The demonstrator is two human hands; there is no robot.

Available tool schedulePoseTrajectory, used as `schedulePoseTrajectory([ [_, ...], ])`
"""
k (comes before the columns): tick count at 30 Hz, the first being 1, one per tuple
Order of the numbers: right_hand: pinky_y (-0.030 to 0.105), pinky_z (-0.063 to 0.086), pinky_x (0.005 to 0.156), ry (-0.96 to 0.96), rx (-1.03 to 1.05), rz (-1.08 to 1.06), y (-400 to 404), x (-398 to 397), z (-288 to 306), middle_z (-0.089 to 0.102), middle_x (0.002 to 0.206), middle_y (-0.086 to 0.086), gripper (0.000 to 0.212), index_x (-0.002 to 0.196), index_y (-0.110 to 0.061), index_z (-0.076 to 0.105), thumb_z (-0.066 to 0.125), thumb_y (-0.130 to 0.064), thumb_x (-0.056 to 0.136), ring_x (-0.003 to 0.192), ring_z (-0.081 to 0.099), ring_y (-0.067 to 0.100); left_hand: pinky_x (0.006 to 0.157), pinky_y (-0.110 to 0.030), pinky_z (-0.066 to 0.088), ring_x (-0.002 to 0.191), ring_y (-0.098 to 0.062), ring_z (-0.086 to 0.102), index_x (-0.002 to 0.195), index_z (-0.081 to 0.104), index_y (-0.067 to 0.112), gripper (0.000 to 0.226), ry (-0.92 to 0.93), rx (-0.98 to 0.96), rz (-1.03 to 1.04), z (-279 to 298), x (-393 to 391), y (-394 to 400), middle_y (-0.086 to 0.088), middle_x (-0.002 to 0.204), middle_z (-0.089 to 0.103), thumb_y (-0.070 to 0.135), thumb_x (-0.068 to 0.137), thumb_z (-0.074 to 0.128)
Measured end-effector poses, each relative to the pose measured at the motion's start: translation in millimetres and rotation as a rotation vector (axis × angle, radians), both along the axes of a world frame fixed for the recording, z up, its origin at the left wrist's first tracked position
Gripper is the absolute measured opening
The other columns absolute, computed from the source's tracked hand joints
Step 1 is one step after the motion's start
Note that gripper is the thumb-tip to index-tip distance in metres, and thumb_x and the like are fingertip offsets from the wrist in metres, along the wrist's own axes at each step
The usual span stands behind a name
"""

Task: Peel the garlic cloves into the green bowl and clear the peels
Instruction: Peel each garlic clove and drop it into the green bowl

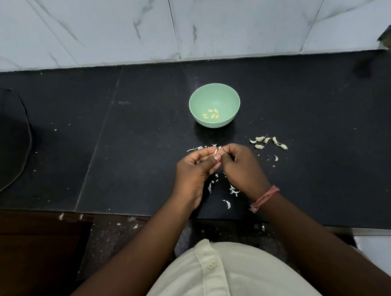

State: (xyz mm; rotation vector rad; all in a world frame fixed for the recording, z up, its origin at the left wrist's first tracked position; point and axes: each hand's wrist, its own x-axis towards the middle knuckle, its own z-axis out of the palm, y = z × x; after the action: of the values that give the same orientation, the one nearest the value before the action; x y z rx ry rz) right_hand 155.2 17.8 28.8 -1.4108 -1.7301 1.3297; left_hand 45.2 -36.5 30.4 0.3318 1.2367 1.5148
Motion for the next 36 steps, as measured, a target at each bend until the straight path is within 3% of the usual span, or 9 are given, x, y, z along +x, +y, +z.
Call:
schedulePoseTrajectory([
  [5, 0.025, 0.049, 0.068, -0.016, -0.010, -0.059, 1, -1, -1, 0.072, 0.083, 0.001, 0.017, 0.091, -0.013, 0.069, 0.053, -0.011, 0.097, 0.073, 0.064, 0.011, 0.077, -0.022, 0.058, 0.087, -0.019, 0.072, 0.110, 0.069, -0.007, 0.020, -0.064, -0.029, -0.019, -1, -1, -2, -0.018, 0.099, 0.075, -0.005, 0.090, 0.064],
  [11, 0.020, 0.047, 0.064, -0.011, -0.049, -0.147, -2, -5, -1, 0.071, 0.082, -0.001, 0.014, 0.094, -0.012, 0.067, 0.054, -0.012, 0.098, 0.072, 0.065, 0.007, 0.079, -0.023, 0.059, 0.086, -0.021, 0.072, 0.109, 0.070, -0.009, 0.020, -0.063, -0.068, -0.008, -3, -1, -1, -0.024, 0.103, 0.073, -0.005, 0.091, 0.064],
  [17, 0.042, 0.058, 0.078, -0.004, -0.036, -0.245, 6, 1, -8, 0.070, 0.082, 0.005, 0.014, 0.088, -0.017, 0.065, 0.054, -0.012, 0.095, 0.078, 0.069, 0.024, 0.074, -0.022, 0.059, 0.082, -0.018, 0.073, 0.102, 0.072, -0.003, 0.013, -0.033, -0.108, 0.016, -2, -4, -6, -0.016, 0.089, 0.075, -0.004, 0.090, 0.066],
  [22, 0.040, 0.062, 0.072, 0.093, -0.038, -0.165, 8, 7, -5, 0.071, 0.074, 0.001, 0.020, 0.083, -0.020, 0.070, 0.067, -0.001, 0.088, 0.068, 0.073, 0.022, 0.070, -0.023, 0.060, 0.079, -0.019, 0.074, 0.101, 0.069, -0.002, 0.013, -0.014, -0.118, 0.053, -3, -8, -9, -0.017, 0.086, 0.073, -0.005, 0.089, 0.066],
  [25, 0.032, 0.062, 0.066, 0.164, -0.086, -0.152, 6, 6, -3, 0.071, 0.076, 0.010, 0.017, 0.084, -0.013, 0.068, 0.069, 0.005, 0.086, 0.072, 0.073, 0.025, 0.069, -0.025, 0.061, 0.075, -0.020, 0.073, 0.092, 0.067, 0.000, 0.005, 0.017, -0.129, 0.075, -3, -9, -9, -0.017, 0.084, 0.071, -0.004, 0.090, 0.066],
  [30, 0.030, 0.062, 0.066, 0.249, -0.137, -0.039, 1, 4, 4, 0.074, 0.085, 0.019, 0.009, 0.098, -0.001, 0.073, 0.067, -0.002, 0.092, 0.073, 0.071, 0.020, 0.068, -0.023, 0.060, 0.072, -0.017, 0.071, 0.096, 0.069, 0.000, 0.007, 0.048, -0.114, 0.103, -6, -13, -10, -0.012, 0.083, 0.071, -0.003, 0.091, 0.064],
  [36, 0.028, 0.058, 0.058, 0.250, -0.164, -0.020, -1, 1, 1, 0.069, 0.071, 0.022, 0.008, 0.090, -0.001, 0.074, 0.067, -0.003, 0.093, 0.059, 0.063, 0.017, 0.073, -0.021, 0.060, 0.075, -0.014, 0.071, 0.098, 0.072, 0.001, 0.012, 0.061, -0.101, 0.075, -1, -12, -9, -0.012, 0.085, 0.074, -0.005, 0.091, 0.064],
])
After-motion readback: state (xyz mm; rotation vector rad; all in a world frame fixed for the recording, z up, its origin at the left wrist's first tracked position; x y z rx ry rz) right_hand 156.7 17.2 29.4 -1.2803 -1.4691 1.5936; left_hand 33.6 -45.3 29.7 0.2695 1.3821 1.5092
